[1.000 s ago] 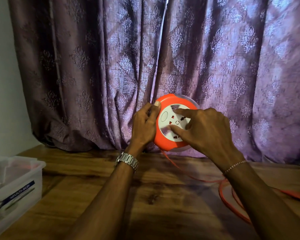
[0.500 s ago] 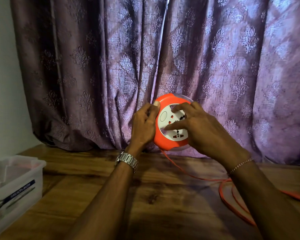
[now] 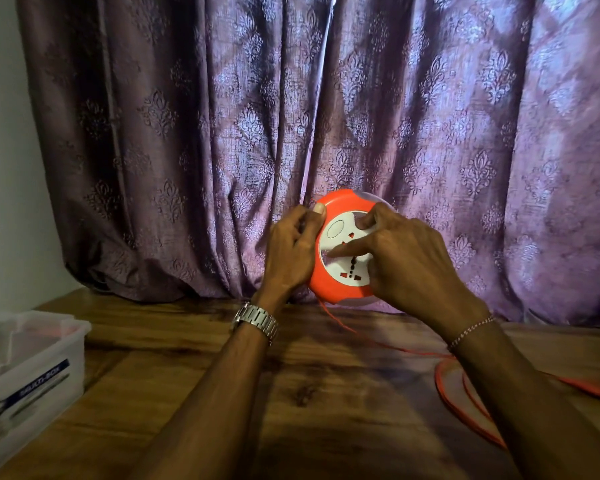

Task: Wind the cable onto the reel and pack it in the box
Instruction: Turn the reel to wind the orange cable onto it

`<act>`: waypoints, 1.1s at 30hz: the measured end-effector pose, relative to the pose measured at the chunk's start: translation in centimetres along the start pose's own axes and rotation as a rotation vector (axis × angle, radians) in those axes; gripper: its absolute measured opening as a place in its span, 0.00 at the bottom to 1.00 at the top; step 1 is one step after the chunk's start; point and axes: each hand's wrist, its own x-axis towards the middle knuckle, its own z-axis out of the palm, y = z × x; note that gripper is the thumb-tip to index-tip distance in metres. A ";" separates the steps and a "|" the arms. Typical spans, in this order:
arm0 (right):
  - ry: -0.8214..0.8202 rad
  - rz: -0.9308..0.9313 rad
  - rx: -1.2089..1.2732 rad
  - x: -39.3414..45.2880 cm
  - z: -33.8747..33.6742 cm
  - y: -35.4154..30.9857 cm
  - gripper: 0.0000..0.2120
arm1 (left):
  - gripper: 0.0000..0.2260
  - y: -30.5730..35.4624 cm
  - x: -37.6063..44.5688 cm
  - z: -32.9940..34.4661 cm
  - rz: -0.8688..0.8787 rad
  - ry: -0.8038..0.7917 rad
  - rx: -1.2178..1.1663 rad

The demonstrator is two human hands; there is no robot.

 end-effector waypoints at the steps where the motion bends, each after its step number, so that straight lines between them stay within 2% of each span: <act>1: 0.008 0.018 -0.003 -0.1 -0.1 -0.1 0.25 | 0.19 0.0 0.0 0.0 0.007 -0.002 0.017; 5: 0.014 0.081 -0.012 -0.2 0.0 0.0 0.24 | 0.19 0.0 -0.2 0.0 0.005 -0.001 0.003; 11: 0.204 0.254 0.046 0.3 1.4 -0.1 0.33 | 0.20 0.2 0.2 -0.3 -0.023 0.018 -0.075; 14: 0.205 0.239 -0.004 0.3 1.4 0.0 0.34 | 0.19 0.3 0.2 -0.2 -0.031 0.020 -0.100; 16: 0.207 0.176 -0.031 0.3 1.2 0.1 0.31 | 0.19 0.3 0.2 -0.2 -0.033 0.020 -0.128; 20: 0.275 -0.042 0.098 0.4 0.6 0.5 0.09 | 0.18 0.4 0.2 -0.3 -0.030 0.034 -0.150; 21: 0.246 -0.104 0.117 0.5 0.5 0.6 0.08 | 0.18 0.4 0.3 -0.4 -0.033 0.039 -0.155; 23: 0.145 -0.177 0.120 0.5 0.5 0.7 0.16 | 0.19 0.5 0.3 -0.4 -0.026 0.044 -0.152; 26: 0.005 -0.163 0.074 0.6 0.1 0.5 0.20 | 0.19 0.6 0.3 -0.4 -0.011 0.031 -0.124; 28: -0.015 -0.135 0.037 0.5 -0.1 0.4 0.19 | 0.19 0.7 0.3 -0.4 -0.004 0.023 -0.099; 30: -0.003 -0.130 -0.008 0.5 -0.1 0.5 0.25 | 0.19 0.6 0.2 -0.3 -0.002 0.014 -0.090; 33: 0.026 -0.087 -0.069 0.4 0.1 0.3 0.24 | 0.18 0.5 0.1 -0.3 -0.004 0.007 -0.089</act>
